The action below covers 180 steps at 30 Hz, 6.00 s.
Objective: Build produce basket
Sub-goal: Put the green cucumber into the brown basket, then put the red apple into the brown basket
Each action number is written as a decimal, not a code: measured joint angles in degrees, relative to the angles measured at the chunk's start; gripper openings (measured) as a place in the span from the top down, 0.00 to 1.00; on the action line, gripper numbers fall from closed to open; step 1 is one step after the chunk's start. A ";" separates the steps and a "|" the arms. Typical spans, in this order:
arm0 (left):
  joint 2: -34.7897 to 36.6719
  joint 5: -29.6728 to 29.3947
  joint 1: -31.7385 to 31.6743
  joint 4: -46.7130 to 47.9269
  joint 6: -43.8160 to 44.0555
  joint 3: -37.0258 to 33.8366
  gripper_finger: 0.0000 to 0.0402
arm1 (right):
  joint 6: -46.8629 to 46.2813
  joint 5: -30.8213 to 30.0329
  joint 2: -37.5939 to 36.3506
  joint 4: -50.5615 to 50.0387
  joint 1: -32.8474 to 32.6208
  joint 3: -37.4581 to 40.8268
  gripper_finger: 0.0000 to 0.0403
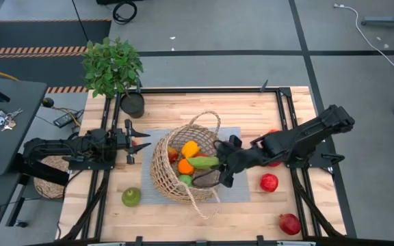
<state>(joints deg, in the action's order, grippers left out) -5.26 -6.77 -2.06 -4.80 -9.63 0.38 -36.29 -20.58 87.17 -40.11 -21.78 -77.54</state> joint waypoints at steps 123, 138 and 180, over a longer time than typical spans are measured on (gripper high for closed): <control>0.00 -0.02 0.02 0.33 -0.02 0.02 0.60 | -59.07 0.90 -2.38 -12.31 -32.85 32.42 0.01; 0.00 0.00 0.00 0.33 0.00 0.02 0.60 | -51.74 -9.20 -2.17 -12.99 -33.32 29.40 0.09; 0.00 -0.02 0.00 0.33 -0.02 0.00 0.60 | 46.36 -32.29 -2.31 17.52 -21.14 0.07 0.08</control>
<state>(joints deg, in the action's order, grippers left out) -5.26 -6.79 -2.07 -4.47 -9.65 0.38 10.07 -52.87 84.86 -22.60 -42.92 -77.47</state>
